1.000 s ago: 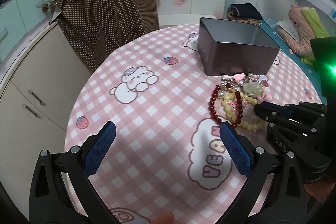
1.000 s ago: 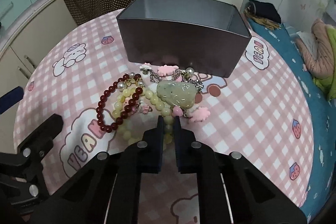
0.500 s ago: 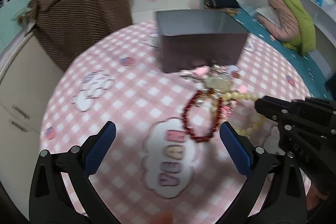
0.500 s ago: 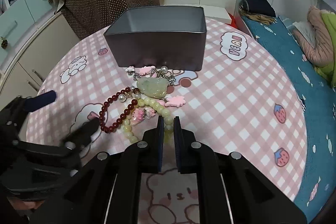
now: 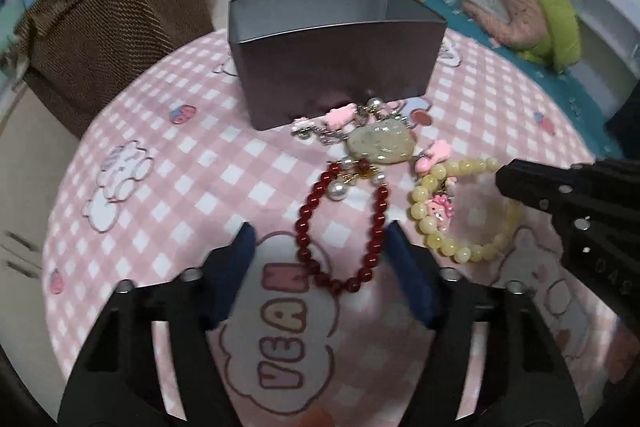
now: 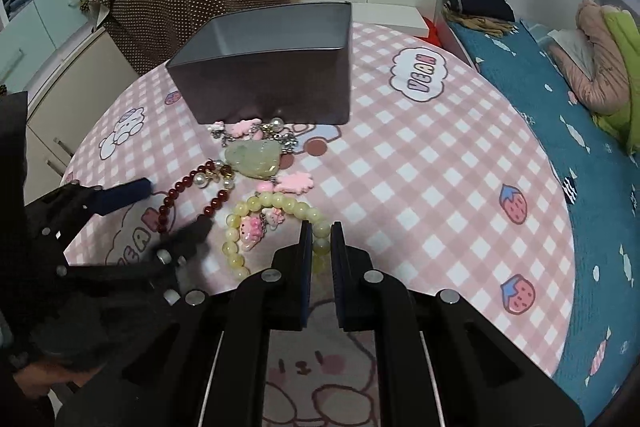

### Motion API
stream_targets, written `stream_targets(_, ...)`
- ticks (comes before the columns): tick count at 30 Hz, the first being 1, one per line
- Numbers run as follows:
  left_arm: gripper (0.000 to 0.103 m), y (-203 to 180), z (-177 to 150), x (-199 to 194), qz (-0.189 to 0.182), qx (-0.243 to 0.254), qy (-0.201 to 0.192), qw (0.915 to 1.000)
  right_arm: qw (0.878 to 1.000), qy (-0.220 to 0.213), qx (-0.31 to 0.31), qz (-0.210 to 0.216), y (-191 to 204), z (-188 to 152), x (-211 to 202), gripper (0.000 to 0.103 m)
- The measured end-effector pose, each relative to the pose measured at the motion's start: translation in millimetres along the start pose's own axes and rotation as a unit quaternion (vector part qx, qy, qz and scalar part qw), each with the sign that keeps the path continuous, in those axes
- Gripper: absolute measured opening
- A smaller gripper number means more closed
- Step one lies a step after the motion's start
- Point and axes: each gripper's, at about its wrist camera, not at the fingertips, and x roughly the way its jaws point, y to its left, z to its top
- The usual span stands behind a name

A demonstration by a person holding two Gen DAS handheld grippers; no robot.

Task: Organize jewelry
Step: 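Grasp the dark red bead bracelet with the left gripper while the right grasps the yellow bracelet, then lower both bracelets into the grey tin and open both grippers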

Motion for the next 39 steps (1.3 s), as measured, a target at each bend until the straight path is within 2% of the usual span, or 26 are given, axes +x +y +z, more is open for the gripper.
stream_targets(2,0.046,-1,2,1,-0.009,0.009,-0.001,0.9999,1.000,0.000,0.001,-0.001,-3,0,-1,0.008)
stream_targets(4,0.015,0,3,1,-0.013,0.011,-0.001,0.9999,1.000,-0.001,0.004,-0.002,-5,0,-2,0.008)
stream_targets(8,0.014,12,4,-2,-0.061,-0.033,0.005,0.9976,1.000,-0.007,0.004,-0.003,-7,1,-8,0.008)
stream_targets(9,0.008,12,3,-5,-0.065,-0.037,0.001,0.9972,1.000,-0.008,0.002,-0.003,-6,2,-10,0.008)
stream_targets(21,0.007,22,-1,-36,-0.082,-0.065,-0.019,0.9943,0.999,-0.035,-0.033,-0.002,9,16,-37,0.008)
stream_targets(31,0.007,24,13,-84,-0.083,-0.040,-0.066,0.9936,0.996,-0.062,-0.064,-0.001,21,30,-63,0.008)
stream_targets(39,0.007,25,43,-115,-0.083,-0.012,-0.101,0.9914,0.992,-0.095,-0.084,0.004,28,62,-82,0.008)
